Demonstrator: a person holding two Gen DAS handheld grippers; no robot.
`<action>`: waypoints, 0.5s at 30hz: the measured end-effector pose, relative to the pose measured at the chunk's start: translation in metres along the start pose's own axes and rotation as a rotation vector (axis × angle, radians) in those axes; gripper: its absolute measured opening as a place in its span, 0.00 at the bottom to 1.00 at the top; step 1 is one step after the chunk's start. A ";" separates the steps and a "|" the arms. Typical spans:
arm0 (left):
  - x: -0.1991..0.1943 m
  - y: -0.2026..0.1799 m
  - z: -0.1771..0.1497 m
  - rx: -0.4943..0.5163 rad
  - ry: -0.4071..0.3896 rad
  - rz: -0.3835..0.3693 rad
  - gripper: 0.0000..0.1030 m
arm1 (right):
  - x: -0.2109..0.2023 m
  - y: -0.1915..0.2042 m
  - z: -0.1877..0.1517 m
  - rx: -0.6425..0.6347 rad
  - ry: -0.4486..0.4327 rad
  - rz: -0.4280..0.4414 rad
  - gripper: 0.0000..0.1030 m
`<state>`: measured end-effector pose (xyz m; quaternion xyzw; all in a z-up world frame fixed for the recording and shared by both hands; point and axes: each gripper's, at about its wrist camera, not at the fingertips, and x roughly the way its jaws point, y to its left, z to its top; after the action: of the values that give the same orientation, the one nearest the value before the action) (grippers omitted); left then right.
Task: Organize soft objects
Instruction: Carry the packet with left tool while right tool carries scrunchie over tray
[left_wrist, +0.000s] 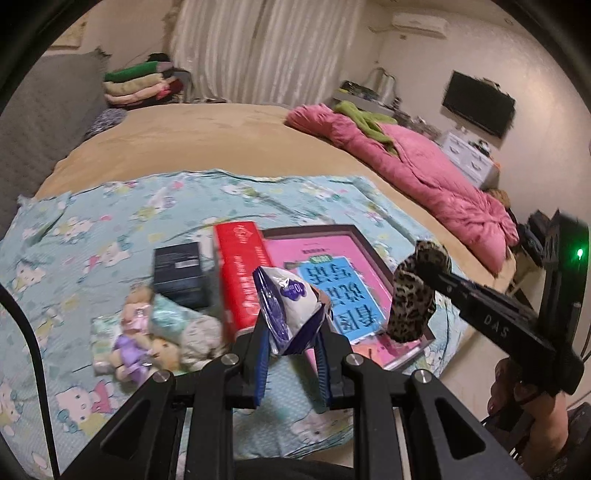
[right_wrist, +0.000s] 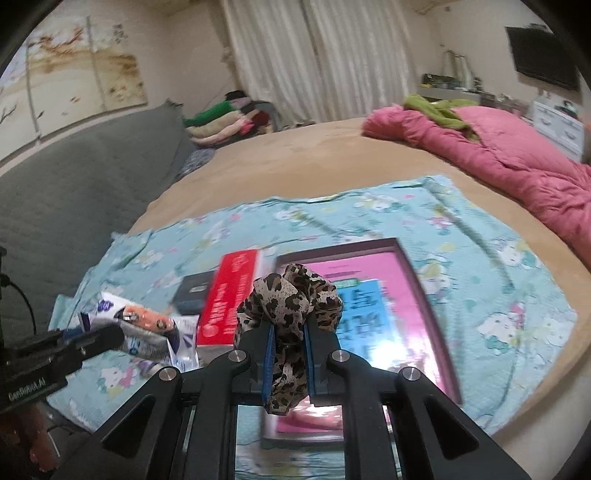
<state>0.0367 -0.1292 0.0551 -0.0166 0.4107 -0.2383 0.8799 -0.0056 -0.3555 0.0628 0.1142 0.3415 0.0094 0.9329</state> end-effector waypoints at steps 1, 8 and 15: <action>0.005 -0.005 0.000 0.009 0.011 -0.005 0.21 | -0.001 -0.007 0.000 0.012 -0.002 -0.008 0.13; 0.047 -0.039 -0.005 0.067 0.088 -0.023 0.21 | 0.007 -0.029 -0.005 0.040 0.018 -0.029 0.13; 0.080 -0.047 -0.009 0.083 0.150 -0.017 0.21 | 0.027 -0.031 -0.017 0.019 0.078 -0.025 0.13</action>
<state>0.0546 -0.2041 0.0028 0.0340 0.4650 -0.2632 0.8446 0.0019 -0.3798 0.0262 0.1183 0.3793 -0.0011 0.9177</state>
